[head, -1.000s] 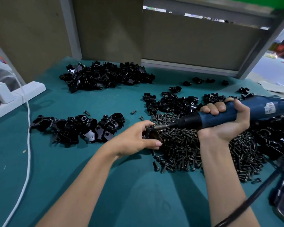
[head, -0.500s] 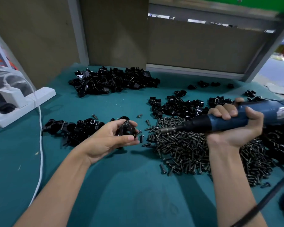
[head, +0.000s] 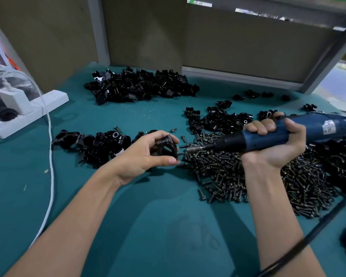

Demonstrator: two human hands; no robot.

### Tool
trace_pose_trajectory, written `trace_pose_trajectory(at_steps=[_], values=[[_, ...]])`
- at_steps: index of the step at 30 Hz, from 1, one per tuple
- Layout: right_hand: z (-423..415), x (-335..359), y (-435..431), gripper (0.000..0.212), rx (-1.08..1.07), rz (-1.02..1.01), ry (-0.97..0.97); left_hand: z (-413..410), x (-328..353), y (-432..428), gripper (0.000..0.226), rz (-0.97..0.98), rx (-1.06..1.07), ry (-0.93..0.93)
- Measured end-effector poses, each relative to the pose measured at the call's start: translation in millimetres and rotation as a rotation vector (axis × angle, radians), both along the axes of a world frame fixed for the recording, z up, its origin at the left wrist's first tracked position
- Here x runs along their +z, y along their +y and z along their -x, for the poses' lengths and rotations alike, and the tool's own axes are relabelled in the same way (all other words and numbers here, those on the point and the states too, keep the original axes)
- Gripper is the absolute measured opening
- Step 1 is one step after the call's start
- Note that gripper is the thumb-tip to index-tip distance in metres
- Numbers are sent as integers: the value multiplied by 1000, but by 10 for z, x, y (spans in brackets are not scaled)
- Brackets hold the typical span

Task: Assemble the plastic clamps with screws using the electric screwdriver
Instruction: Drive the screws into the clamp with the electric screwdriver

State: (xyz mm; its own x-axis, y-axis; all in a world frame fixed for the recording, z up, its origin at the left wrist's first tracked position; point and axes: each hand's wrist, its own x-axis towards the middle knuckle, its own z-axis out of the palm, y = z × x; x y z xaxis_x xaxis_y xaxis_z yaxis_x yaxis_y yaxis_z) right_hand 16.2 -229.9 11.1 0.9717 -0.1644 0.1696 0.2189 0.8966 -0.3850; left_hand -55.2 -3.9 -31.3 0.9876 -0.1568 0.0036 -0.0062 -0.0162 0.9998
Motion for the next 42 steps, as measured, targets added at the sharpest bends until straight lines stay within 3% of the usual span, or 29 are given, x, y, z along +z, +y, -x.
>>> trace_pose_trajectory(at_steps=[19,30,35,38,42], values=[[19,-41,0,12,16,20,5,-9,-67,-111,36,-8,0,-55],[14,-64,-79,14,58,13,-53,-5,-100,-152,44,221,-33,56],[36,-73,-61,13,67,80,-41,4,-116,-146,36,37,-16,24],[53,-70,-52,13,89,61,-60,29,-97,-130,37,205,-47,144],[63,-53,-87,14,95,83,-121,35,-104,-156,42,239,-37,144]])
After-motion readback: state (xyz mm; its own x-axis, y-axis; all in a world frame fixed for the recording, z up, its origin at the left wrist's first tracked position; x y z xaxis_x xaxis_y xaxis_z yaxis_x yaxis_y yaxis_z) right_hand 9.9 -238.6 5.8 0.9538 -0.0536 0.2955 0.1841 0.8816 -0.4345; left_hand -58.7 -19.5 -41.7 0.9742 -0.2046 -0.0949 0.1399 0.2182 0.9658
